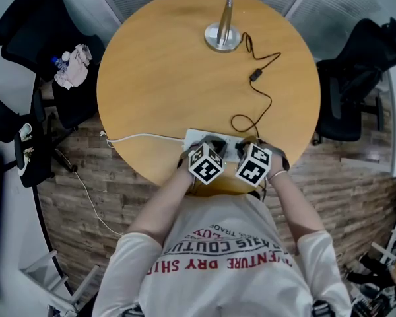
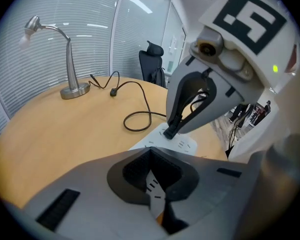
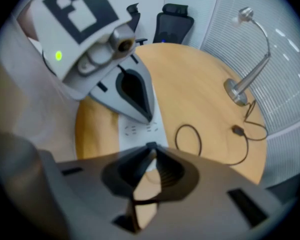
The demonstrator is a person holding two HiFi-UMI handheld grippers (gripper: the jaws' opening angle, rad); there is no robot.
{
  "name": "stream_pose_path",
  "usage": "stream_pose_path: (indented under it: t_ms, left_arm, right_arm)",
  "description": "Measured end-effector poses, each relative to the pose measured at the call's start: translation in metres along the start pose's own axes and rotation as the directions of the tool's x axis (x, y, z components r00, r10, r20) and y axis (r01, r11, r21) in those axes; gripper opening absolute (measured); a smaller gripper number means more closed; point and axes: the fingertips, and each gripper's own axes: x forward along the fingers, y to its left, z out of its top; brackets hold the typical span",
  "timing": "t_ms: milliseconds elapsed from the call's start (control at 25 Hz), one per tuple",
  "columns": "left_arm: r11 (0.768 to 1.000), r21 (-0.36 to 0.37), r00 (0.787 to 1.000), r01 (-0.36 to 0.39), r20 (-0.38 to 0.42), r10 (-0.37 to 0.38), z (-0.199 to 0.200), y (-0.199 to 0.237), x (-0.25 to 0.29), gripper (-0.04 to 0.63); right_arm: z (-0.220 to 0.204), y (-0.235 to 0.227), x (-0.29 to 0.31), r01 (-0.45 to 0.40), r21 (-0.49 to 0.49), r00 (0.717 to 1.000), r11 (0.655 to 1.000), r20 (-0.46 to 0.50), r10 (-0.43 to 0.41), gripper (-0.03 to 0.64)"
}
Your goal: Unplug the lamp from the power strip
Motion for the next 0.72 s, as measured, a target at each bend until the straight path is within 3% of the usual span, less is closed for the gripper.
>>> stream_pose_path:
  t_ms: [80, 240, 560, 720]
  left_arm:
    - [1.0, 0.022, 1.0, -0.019, 0.012, 0.019, -0.001, 0.001, 0.0, 0.026]
    - [1.0, 0.014, 1.0, -0.016, 0.01, 0.016, -0.003, 0.003, -0.002, 0.026]
    - [1.0, -0.003, 1.0, -0.027, 0.016, 0.027, -0.003, 0.003, -0.001, 0.028]
    - [1.0, -0.002, 0.999, -0.029, 0.026, 0.029, -0.004, 0.002, -0.001, 0.028]
  right_arm:
    - [0.022, -0.013, -0.031, 0.0, 0.051, 0.995, 0.999, 0.099, -0.005, 0.069]
    - [0.042, -0.048, -0.082, 0.069, 0.026, 0.99, 0.997, 0.124, -0.072, 0.069]
    - [0.046, -0.042, -0.084, 0.056, 0.17, 0.97, 0.984, 0.224, -0.094, 0.071]
    - [0.052, -0.035, -0.09, 0.073, 0.27, 0.938, 0.96, 0.309, -0.158, 0.071]
